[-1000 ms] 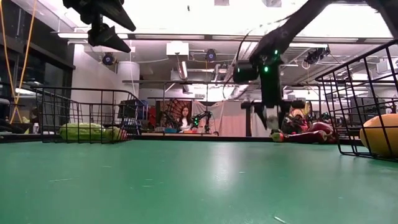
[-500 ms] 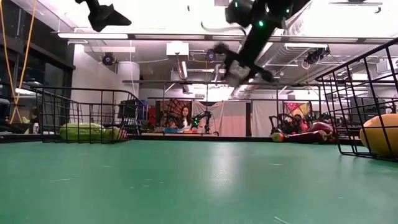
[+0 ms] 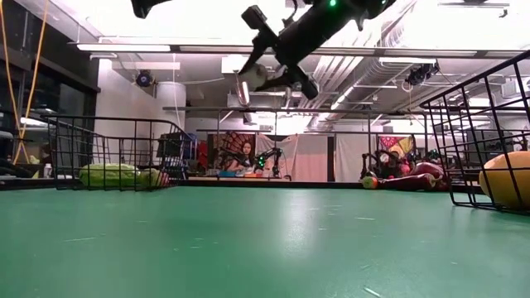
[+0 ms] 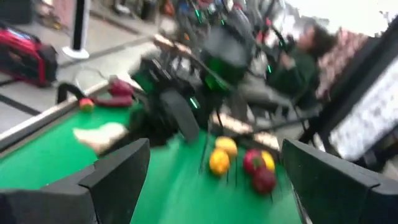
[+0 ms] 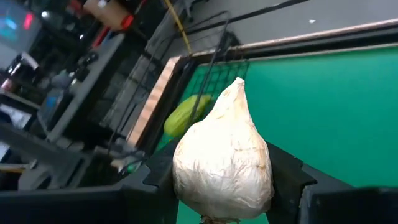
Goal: Sort produce into baskets
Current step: Put the top white garlic into the top black wire basket
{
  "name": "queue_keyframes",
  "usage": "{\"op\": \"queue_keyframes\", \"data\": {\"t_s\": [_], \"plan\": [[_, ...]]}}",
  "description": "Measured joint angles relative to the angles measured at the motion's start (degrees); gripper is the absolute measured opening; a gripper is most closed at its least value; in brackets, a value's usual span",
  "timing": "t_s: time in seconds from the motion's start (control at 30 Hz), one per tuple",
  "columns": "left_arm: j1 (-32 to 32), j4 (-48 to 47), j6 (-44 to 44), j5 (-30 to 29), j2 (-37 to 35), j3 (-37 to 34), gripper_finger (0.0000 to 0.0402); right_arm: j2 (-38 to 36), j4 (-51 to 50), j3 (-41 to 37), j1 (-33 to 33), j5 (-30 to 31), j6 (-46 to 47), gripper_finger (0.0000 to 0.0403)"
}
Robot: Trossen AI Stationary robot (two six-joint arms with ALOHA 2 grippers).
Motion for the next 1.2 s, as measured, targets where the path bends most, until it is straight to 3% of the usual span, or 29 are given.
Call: {"op": "queue_keyframes", "data": {"t_s": [0.37,0.97,1.1,1.2], "plan": [[0.01,13.7,-2.29,-3.51,0.13,0.0,0.0353,0.49,3.13,0.02,1.31,-1.16,-5.32,0.0154],[0.01,13.97,-3.27,-7.73,0.13,0.0,0.0353,0.63,6.73,0.02,1.22,-1.86,-9.44,0.0154],[0.09,14.46,-3.31,-8.12,0.15,0.0,0.0353,5.18,19.27,0.64,0.08,-6.84,-9.88,0.0154],[0.41,15.48,-3.79,-8.06,0.15,0.0,0.0353,10.76,20.23,6.21,-0.78,-9.92,-10.0,0.0154]]}}
